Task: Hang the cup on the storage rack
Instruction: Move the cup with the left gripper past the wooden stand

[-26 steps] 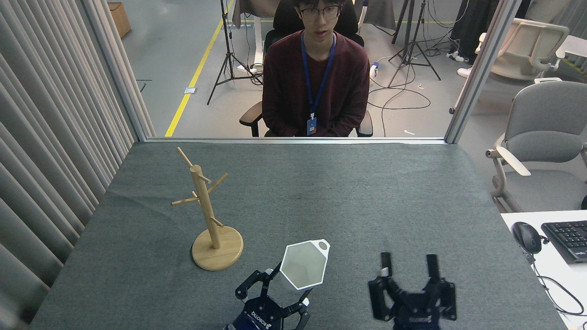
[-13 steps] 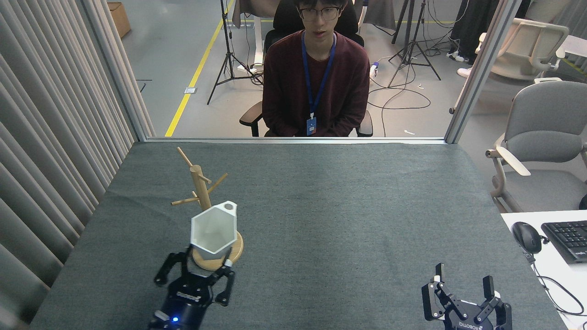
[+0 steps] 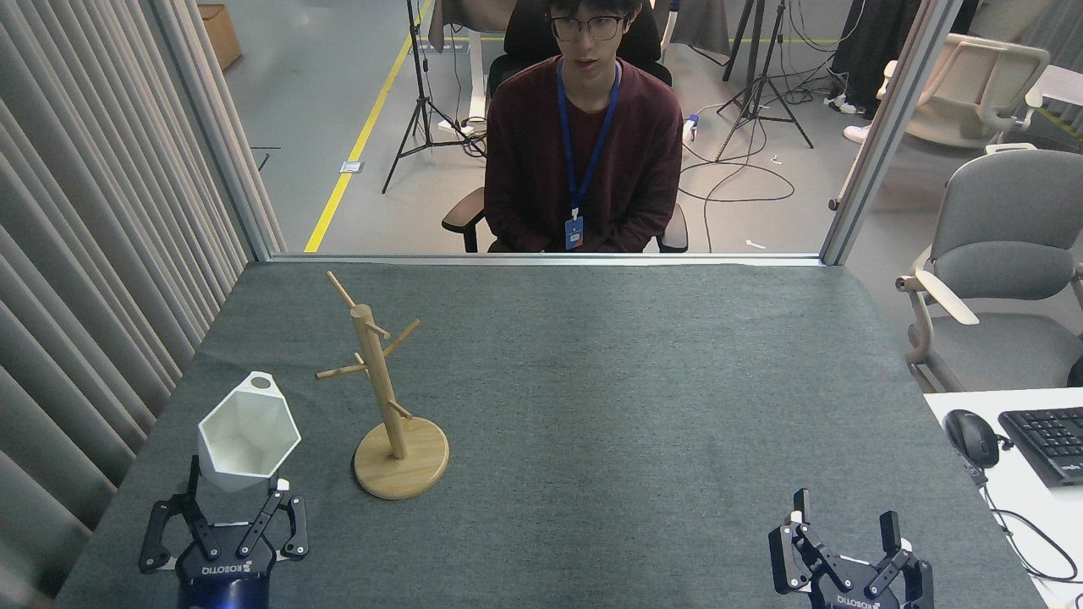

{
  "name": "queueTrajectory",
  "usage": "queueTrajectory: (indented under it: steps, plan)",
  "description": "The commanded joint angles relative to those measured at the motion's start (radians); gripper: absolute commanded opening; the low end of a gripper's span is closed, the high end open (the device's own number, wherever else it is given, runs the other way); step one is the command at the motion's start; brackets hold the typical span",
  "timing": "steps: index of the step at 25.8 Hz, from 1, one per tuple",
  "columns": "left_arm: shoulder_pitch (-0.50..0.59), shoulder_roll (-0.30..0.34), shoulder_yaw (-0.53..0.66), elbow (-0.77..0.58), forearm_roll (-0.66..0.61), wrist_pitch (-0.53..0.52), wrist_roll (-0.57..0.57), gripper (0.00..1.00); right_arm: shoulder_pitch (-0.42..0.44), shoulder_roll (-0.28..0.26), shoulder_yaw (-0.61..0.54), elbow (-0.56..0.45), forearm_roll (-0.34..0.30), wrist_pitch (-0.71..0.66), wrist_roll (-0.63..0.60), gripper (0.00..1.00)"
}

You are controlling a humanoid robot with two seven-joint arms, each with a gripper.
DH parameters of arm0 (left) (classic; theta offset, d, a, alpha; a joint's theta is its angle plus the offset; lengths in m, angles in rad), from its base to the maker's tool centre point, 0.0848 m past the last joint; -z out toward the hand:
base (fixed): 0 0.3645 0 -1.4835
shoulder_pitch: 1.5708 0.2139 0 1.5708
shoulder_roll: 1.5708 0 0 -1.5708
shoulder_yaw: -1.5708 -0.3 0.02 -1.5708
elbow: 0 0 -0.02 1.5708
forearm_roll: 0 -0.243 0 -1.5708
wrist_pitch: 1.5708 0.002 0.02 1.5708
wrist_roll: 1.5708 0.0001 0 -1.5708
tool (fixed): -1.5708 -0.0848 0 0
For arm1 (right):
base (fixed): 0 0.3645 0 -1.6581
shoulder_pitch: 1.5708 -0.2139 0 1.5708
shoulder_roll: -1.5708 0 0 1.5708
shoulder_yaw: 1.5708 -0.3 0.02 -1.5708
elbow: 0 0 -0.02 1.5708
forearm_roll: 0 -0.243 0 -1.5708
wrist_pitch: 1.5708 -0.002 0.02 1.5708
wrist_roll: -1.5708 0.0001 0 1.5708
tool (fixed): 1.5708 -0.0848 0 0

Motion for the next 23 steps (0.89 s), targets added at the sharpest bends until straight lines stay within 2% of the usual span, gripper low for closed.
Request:
queueTrajectory:
  steps: [1, 6, 11, 23]
  plan:
    - [-0.051, -0.067, 0.006, 0.089, -0.223, 0.096, -0.015, 0.39, 0.001, 0.001, 0.001, 0.006, 0.000, 0.002, 0.000, 0.98]
    - [-0.098, -0.092, 0.033, 0.136, -0.327, 0.114, -0.083, 0.40, 0.001, 0.001, 0.000, 0.012, 0.000, 0.003, 0.000, 0.98]
    - [-0.118, -0.094, 0.072, 0.165, -0.330, 0.116, -0.112, 0.39, 0.001, 0.001, 0.000, 0.014, 0.000, 0.003, 0.000, 0.98]
    - [-0.137, -0.100, 0.064, 0.149, -0.344, 0.114, -0.115, 0.39, -0.002, 0.001, 0.000, 0.014, 0.000, 0.003, 0.000, 0.98]
